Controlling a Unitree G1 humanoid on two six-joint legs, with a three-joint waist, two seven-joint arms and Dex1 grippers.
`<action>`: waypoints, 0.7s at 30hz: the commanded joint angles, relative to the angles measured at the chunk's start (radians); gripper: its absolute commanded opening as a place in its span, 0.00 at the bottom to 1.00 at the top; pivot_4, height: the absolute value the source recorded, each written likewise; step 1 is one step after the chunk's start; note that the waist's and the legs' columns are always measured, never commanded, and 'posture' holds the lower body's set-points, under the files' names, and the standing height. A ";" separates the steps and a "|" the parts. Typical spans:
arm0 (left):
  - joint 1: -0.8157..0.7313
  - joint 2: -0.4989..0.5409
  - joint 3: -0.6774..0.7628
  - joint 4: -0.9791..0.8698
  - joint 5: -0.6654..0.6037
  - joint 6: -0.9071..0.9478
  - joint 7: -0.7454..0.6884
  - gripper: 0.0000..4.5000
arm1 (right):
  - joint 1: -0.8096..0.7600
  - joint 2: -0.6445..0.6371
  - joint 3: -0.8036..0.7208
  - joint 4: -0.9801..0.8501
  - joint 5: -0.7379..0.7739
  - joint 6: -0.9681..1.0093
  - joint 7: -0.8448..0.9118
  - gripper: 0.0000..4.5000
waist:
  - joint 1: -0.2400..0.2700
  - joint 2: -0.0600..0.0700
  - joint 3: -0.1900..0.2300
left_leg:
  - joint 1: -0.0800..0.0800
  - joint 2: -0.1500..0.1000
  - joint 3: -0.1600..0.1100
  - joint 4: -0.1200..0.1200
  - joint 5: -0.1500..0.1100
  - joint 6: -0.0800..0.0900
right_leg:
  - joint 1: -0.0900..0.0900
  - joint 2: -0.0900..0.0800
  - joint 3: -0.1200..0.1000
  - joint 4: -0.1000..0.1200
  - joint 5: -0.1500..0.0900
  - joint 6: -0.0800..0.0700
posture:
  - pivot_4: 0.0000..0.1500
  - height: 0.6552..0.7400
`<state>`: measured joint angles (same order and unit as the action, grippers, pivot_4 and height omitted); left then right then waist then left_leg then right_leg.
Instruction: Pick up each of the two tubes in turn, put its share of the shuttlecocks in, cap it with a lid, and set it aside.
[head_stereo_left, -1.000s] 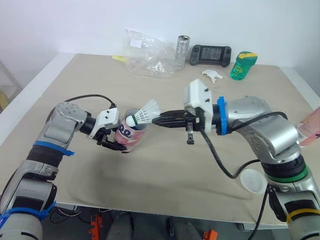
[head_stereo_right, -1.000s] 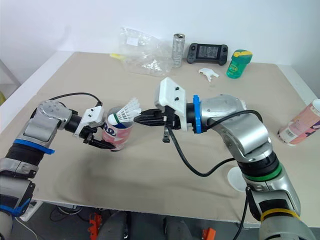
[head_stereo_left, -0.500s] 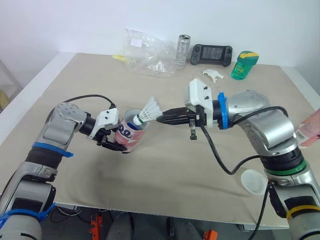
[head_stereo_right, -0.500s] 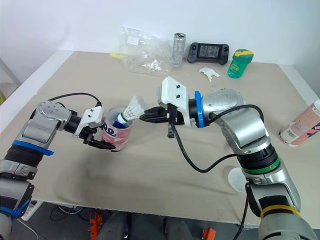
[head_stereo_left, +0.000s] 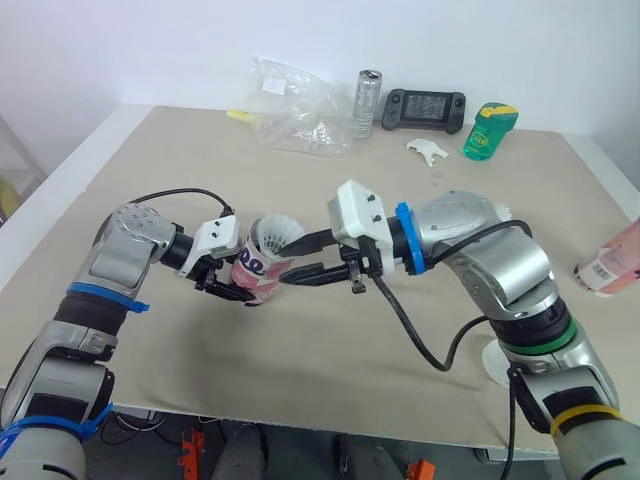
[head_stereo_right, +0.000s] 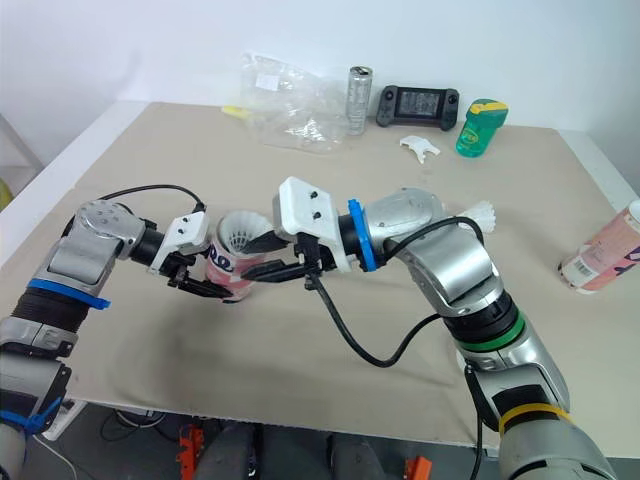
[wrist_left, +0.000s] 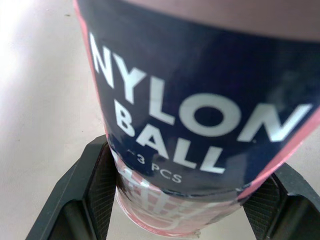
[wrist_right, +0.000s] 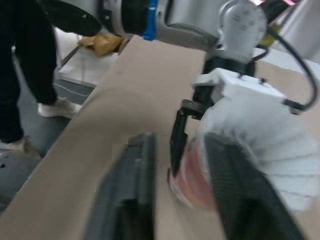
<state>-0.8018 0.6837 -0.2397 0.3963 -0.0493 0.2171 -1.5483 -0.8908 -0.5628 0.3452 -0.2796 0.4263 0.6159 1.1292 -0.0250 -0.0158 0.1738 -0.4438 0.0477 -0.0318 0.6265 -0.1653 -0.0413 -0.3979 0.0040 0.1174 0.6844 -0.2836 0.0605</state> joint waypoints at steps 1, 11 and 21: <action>0.002 -0.008 -0.024 -0.011 -0.004 -0.003 -0.012 0.66 | -0.038 -0.012 -0.079 -0.001 0.036 0.023 0.000 0.73 | 0.000 0.000 0.000 | 0.000 0.000 0.000 0.000 0.000 0.000 | 0.000 0.000 0.000 0.000 0.000 0.000 | 1.00 0.99; 0.022 0.009 -0.017 -0.039 -0.012 0.011 -0.014 0.66 | 0.214 -0.231 -0.434 0.119 -0.027 -0.011 -0.168 0.96 | 0.002 -0.001 0.000 | -0.001 -0.002 0.000 -0.001 0.000 0.000 | 0.000 -0.002 -0.001 -0.001 -0.001 -0.001 | 1.00 0.99; 0.011 -0.005 -0.026 -0.018 -0.009 0.002 -0.011 0.66 | 0.451 -0.229 -0.611 0.250 -0.079 -0.031 -0.377 0.96 | 0.001 0.000 0.000 | -0.001 -0.002 0.001 -0.002 0.000 0.000 | 0.000 -0.001 0.000 0.000 -0.001 -0.001 | 1.00 0.99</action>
<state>-0.7916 0.6866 -0.2389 0.3801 -0.0568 0.2237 -1.5474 -0.4506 -0.7946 -0.2259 -0.0158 0.3363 0.5873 0.7717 -0.0243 -0.0160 0.1734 -0.4443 0.0457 -0.0315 0.6242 -0.1654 -0.0411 -0.3976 0.0024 0.1173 0.6840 -0.2847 0.0595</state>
